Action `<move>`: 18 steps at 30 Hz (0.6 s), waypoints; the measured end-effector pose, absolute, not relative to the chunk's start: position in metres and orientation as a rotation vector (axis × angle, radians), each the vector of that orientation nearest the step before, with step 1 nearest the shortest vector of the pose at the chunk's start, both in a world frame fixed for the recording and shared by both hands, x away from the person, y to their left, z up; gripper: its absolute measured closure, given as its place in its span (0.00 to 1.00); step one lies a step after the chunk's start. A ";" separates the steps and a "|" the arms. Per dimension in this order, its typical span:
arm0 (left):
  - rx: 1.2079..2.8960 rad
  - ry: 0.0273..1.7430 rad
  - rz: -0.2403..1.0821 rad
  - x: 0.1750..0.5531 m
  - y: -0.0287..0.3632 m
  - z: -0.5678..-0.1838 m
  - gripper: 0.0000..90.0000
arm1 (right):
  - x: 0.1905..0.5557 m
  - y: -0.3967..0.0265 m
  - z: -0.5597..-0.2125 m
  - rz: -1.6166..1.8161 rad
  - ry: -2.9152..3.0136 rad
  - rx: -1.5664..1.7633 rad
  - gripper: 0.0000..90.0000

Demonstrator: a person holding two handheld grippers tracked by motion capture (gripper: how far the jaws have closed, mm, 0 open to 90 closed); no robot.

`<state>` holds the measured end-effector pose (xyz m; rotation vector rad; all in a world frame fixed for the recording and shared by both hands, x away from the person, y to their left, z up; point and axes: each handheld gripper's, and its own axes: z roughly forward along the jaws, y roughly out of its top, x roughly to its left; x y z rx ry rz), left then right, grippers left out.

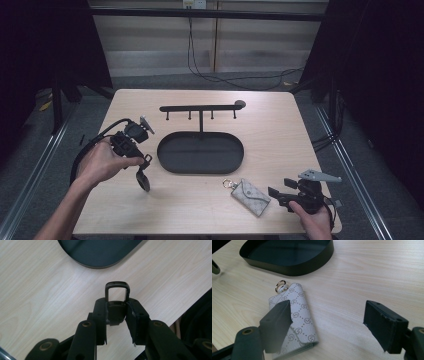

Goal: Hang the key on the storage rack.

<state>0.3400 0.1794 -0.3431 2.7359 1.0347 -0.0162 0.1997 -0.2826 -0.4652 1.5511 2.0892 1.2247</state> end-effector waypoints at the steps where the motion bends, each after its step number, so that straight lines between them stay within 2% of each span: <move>1: 2.748 1.023 -0.029 0.341 0.179 -0.342 0.79 | 0.200 -0.283 -0.465 1.225 2.089 1.551 0.24; 8: 2.698 1.077 -0.025 0.348 0.180 -0.334 0.79 | 0.198 -0.283 -0.464 1.238 2.084 1.542 0.21; 18: 2.717 1.086 -0.018 0.358 0.169 -0.332 0.79 | 0.199 -0.283 -0.465 1.227 2.083 1.555 0.21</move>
